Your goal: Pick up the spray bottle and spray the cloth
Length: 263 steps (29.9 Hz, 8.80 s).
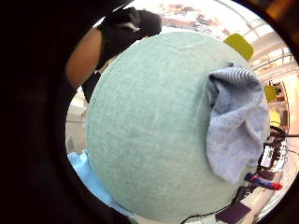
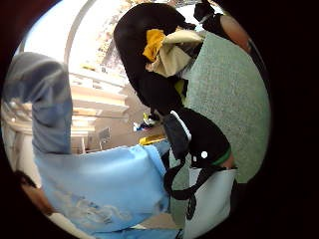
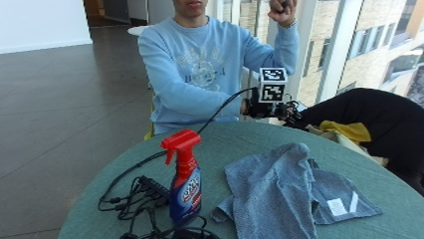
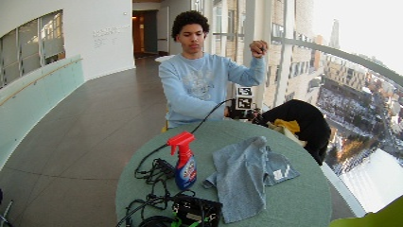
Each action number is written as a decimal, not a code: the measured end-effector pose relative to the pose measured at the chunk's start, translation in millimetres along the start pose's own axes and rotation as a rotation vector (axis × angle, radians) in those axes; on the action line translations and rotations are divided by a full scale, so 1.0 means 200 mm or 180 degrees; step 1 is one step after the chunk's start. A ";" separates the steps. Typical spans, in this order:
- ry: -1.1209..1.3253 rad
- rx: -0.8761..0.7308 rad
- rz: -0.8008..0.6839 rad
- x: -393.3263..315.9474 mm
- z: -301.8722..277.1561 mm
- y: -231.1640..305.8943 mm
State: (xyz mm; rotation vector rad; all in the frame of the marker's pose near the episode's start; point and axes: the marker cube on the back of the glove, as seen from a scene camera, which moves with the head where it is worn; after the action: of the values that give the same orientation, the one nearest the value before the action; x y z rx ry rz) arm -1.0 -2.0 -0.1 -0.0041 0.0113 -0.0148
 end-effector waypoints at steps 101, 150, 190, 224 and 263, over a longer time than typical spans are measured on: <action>-0.1886 0.4143 0.3587 1.70 -0.50 1.30; -0.2102 0.2388 0.2420 1.50 -0.82 1.06; -0.2430 0.1382 0.2657 1.45 -0.68 0.88; -0.2470 0.1213 0.2744 1.44 -0.64 0.86; -0.2396 0.1005 0.2777 1.38 -0.60 0.89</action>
State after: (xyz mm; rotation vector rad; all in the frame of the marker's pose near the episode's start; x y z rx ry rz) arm 277.0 171.9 -123.2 0.3109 -0.7420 0.8576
